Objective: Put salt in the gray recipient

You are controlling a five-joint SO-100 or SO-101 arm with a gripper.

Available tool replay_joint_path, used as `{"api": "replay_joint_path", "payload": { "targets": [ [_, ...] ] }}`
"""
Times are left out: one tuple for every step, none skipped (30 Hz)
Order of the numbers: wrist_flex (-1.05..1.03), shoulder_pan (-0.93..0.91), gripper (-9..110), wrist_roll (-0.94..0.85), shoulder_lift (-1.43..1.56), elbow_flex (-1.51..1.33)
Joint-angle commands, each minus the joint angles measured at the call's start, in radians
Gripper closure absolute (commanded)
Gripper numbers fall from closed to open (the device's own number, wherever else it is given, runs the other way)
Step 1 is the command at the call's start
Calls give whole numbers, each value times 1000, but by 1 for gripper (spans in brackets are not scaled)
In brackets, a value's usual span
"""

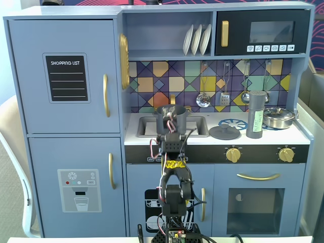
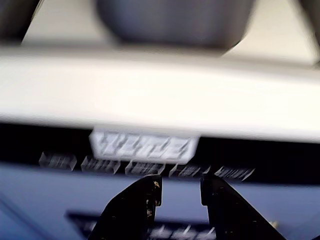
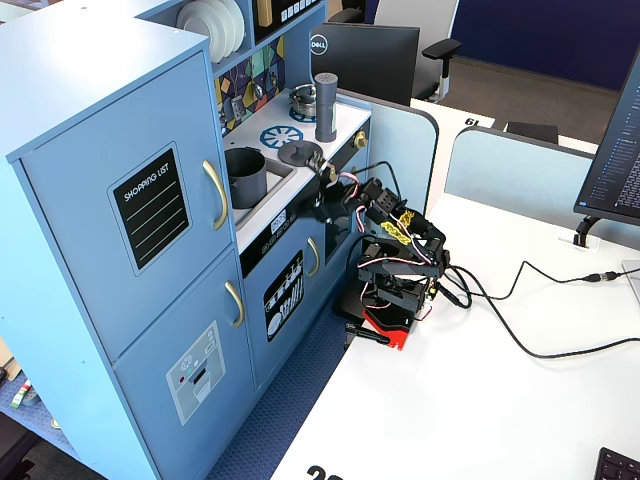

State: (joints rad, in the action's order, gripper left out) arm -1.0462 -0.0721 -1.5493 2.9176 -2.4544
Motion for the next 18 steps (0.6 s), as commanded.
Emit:
{"api": "replay_joint_path", "payload": {
  "targets": [
    [55,55,101,-18,67,-204],
    [89,46,101,-58,75,-279],
    [117,35,101,-95,86,-354],
    [140,29,101,-104,98,-420],
    [152,29,101,-84,115,-477],
    [153,28,101,-55,133,-522],
    [137,28,101,-38,156,-557],
    [109,28,101,-23,186,-583],
    [69,29,101,-9,219,-603],
    [28,31,101,0,253,-620],
    [-15,25,101,-2,291,-635],
    [-37,18,101,-11,301,-652],
    [-71,6,101,-25,301,-658],
    [-109,0,101,-21,301,-661],
    [-149,0,101,-8,301,-661],
    [-189,2,101,-2,301,-661],
    [-224,2,101,-2,301,-661],
    [-252,3,101,-3,302,-663]
  ]
}}
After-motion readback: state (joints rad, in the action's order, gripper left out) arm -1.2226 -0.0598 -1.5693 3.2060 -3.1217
